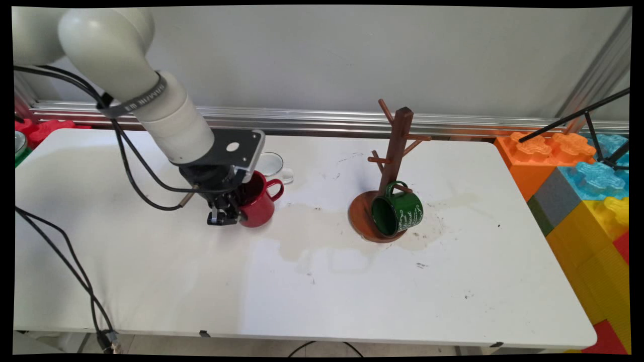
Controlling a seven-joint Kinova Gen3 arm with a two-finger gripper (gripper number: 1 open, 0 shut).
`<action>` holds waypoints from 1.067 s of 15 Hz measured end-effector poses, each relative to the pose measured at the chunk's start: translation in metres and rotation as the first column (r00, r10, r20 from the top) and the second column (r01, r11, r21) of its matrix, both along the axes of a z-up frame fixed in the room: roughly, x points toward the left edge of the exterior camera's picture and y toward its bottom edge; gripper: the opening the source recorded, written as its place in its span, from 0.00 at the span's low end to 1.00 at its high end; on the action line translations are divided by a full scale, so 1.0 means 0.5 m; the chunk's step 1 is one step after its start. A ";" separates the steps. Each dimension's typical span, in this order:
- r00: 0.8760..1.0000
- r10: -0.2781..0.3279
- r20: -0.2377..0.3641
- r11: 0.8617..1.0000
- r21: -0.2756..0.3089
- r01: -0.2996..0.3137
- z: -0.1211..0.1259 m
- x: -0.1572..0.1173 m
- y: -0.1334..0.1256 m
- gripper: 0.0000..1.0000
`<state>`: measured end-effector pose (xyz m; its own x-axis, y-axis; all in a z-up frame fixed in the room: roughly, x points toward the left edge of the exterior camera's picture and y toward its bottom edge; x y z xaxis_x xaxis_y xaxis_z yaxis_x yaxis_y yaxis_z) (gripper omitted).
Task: Place the picked object on the table
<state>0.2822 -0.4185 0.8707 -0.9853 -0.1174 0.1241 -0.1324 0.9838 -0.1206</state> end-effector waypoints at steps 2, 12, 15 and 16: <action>1.000 -0.014 0.003 1.000 0.008 0.014 -0.020 0.000 -0.013 0.00; 0.999 -0.044 -0.008 0.998 0.035 0.044 -0.084 0.000 -0.056 0.00; 0.999 -0.044 -0.014 0.998 0.043 0.045 -0.095 -0.001 -0.062 0.00; 0.999 -0.045 -0.017 0.998 0.046 0.045 -0.099 -0.001 -0.064 0.00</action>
<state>0.2816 -0.4507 0.8211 -0.9877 -0.0790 0.1353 -0.0895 0.9933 -0.0729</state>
